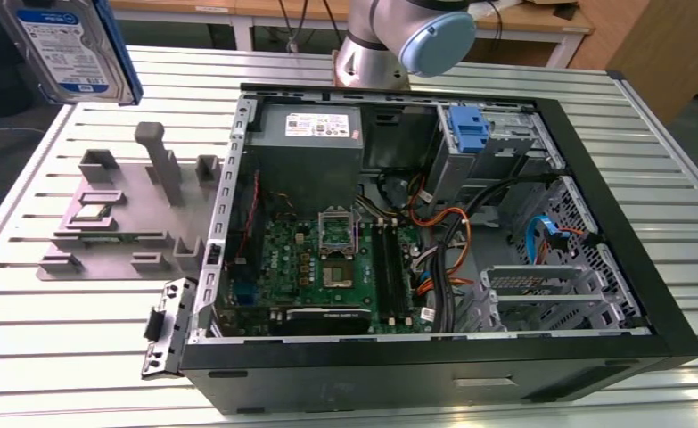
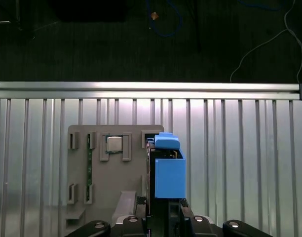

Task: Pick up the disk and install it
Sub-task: 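Pick up the disk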

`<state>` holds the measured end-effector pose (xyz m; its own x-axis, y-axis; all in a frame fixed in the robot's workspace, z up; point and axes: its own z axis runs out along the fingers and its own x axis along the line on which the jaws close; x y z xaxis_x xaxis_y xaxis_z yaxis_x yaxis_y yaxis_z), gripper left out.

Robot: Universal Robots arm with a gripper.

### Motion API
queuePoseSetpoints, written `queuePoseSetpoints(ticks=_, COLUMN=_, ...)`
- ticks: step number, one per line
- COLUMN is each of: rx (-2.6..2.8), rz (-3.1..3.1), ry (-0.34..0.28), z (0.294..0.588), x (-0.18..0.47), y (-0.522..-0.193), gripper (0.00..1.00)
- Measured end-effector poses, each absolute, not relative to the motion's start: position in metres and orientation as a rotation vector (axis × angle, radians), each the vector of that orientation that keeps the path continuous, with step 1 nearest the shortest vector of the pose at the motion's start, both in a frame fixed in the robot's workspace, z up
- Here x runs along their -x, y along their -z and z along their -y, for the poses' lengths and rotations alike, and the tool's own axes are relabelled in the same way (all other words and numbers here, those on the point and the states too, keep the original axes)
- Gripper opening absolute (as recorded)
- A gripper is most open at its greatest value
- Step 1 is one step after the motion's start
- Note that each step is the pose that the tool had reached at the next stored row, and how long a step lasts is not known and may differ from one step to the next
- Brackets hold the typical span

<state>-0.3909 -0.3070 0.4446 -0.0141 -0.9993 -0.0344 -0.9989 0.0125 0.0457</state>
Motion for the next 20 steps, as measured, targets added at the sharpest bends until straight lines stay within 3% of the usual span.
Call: queuePoseSetpoints(ticks=20, rx=-2.200, rz=2.230, ry=0.089, z=0.3070, x=0.3909, y=-0.4532, gripper=0.35)
